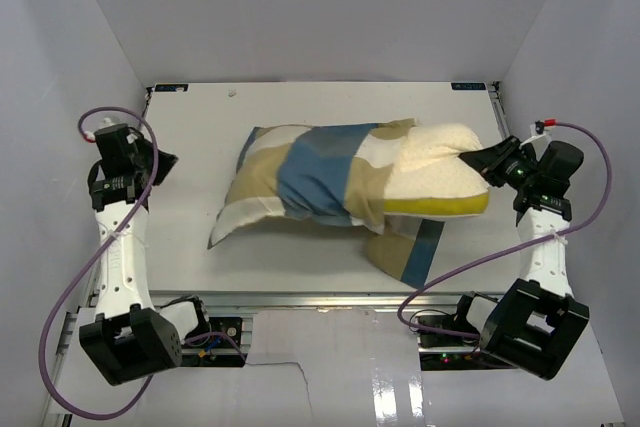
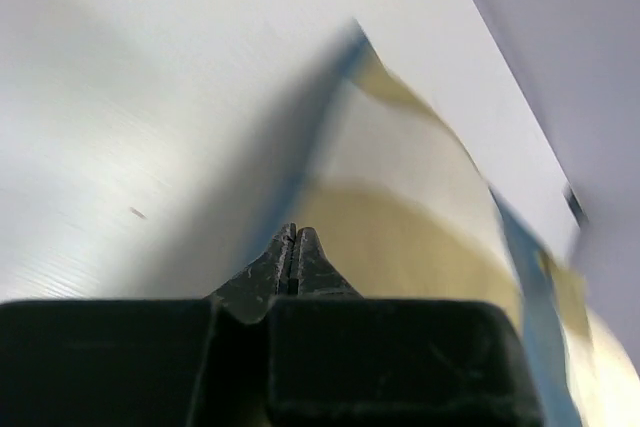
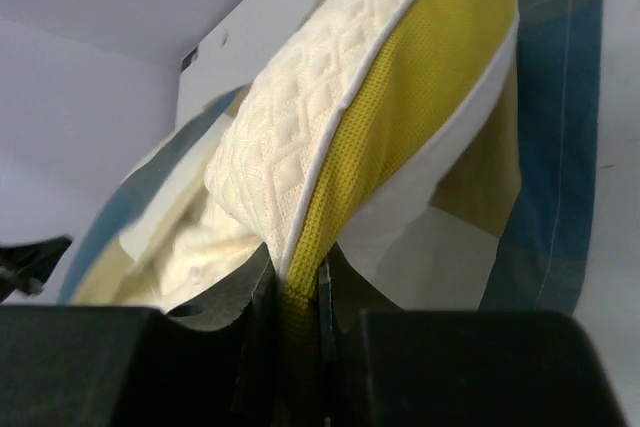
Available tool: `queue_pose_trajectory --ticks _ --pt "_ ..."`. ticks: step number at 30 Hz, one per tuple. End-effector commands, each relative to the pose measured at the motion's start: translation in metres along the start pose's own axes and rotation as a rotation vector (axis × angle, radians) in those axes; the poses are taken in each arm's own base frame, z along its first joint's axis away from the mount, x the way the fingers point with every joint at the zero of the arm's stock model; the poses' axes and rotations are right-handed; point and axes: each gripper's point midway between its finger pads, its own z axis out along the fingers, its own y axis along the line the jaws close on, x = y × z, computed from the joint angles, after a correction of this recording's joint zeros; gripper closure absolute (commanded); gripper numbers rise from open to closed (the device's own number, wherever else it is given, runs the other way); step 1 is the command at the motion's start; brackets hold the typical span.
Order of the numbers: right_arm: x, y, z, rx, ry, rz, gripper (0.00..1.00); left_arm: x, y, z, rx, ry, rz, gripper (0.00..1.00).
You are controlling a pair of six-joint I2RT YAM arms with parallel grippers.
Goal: Remove the pillowcase from the pillow
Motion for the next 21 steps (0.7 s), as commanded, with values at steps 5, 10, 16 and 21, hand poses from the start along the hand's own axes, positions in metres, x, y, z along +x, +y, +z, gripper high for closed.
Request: queue_pose_trajectory --ticks 5,10,16,21 --pt "-0.096 -0.013 -0.027 0.132 -0.33 -0.168 0.92 -0.099 0.077 -0.013 -0.308 -0.361 -0.02 1.0" --pt "-0.09 -0.005 -0.021 0.042 -0.298 -0.17 0.92 -0.088 0.036 0.01 -0.005 -0.184 0.021 1.0" --pt "-0.034 0.036 0.022 -0.239 -0.003 -0.256 0.92 0.009 -0.066 0.024 0.348 0.047 0.301 0.33" --pt "0.036 0.076 0.052 -0.454 0.242 -0.354 0.92 0.064 -0.092 0.046 0.35 0.188 0.404 0.22"
